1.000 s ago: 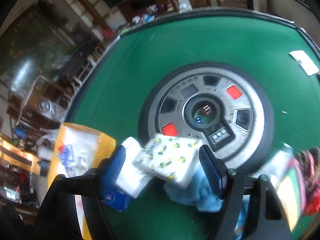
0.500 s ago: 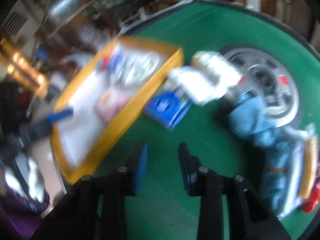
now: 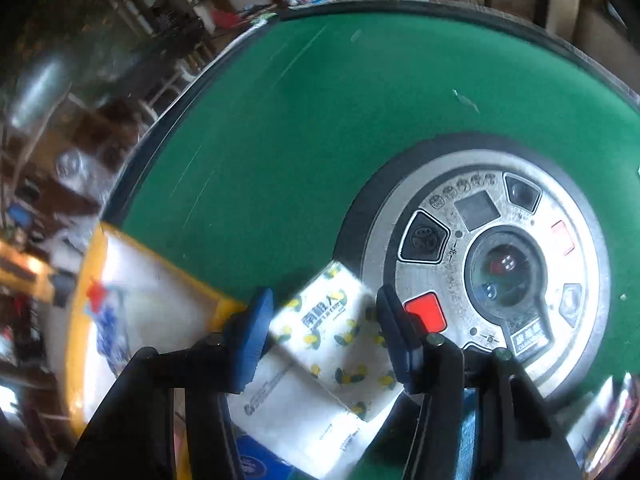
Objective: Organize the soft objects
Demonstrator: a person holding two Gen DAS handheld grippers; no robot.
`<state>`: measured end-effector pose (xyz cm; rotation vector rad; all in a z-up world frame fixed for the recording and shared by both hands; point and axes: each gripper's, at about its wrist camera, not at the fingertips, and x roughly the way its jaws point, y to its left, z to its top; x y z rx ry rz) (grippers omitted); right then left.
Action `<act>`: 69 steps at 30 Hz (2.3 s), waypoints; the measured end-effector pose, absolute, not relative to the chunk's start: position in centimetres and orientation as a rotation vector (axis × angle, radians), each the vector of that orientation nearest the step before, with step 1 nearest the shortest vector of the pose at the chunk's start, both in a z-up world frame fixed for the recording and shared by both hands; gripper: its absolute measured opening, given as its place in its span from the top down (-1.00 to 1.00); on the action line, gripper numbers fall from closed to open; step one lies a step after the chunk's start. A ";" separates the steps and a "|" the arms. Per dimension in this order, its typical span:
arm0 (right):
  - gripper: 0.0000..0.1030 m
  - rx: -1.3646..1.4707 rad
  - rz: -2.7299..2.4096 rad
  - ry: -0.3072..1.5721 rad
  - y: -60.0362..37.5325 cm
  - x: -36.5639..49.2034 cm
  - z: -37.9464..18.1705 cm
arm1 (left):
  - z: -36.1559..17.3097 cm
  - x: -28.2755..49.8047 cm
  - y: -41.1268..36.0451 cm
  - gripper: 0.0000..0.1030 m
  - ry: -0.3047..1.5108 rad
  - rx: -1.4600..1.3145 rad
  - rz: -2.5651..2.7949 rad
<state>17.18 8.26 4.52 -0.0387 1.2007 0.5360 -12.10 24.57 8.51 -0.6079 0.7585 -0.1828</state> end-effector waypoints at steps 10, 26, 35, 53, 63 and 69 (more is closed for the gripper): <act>0.44 -0.174 0.718 1.282 0.1 4.3 5.8 | 8.4 -11.2 23.9 -0.54 0.768 -0.600 -0.212; -0.30 0.259 0.518 0.986 -17.7 -1.1 7.6 | 5.4 -5.3 7.8 -0.54 0.999 -0.329 -0.347; -0.30 0.288 0.494 0.957 -20.5 -2.6 6.7 | 2.9 -3.0 0.7 -0.03 0.979 -0.050 -0.206; -0.30 0.179 0.705 1.021 -10.1 -2.4 5.7 | 9.2 -8.3 12.5 -0.01 0.809 -0.401 -0.347; -0.37 -0.078 0.771 1.067 2.5 -2.3 3.5 | 10.6 -10.5 22.6 -0.01 0.705 -0.482 -0.131; -0.46 -0.147 0.719 1.083 5.1 -1.6 2.2 | 8.4 -10.1 27.5 -0.01 0.781 -0.481 -0.002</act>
